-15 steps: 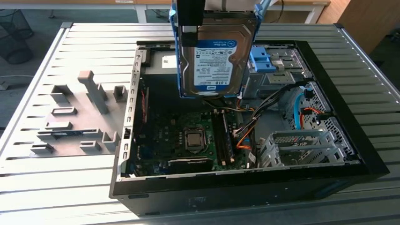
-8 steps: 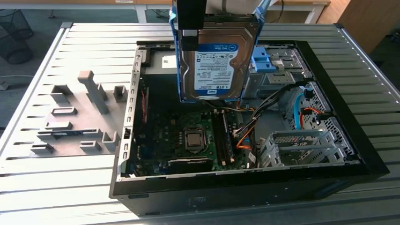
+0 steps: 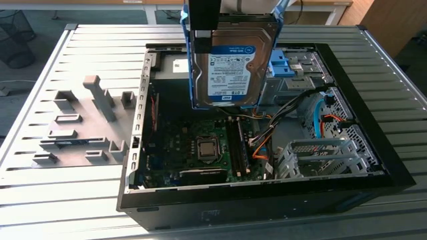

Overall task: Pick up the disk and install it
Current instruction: 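Insert the disk into the insertion slot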

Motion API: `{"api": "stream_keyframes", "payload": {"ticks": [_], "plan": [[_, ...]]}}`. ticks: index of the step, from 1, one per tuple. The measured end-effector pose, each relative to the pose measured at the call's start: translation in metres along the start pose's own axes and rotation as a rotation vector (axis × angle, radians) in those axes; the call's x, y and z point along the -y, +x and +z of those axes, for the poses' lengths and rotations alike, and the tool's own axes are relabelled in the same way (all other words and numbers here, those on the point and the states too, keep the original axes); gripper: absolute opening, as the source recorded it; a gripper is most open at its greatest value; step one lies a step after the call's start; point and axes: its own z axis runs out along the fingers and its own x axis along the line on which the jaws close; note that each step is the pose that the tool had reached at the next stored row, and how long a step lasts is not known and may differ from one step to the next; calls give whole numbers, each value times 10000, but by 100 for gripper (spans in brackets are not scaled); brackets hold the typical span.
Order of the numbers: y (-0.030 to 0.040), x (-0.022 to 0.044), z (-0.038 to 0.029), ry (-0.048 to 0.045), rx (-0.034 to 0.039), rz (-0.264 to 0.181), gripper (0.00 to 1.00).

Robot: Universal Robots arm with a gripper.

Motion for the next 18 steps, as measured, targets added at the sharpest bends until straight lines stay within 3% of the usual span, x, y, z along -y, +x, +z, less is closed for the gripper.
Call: {"api": "stream_keyframes", "payload": {"ticks": [9, 14, 18], "plan": [[273, 11, 10, -1, -1, -1, 37], [311, 21, 12, 0, -1, 0, 37], [309, 114, 13, -1, -1, -10, 37]]}}
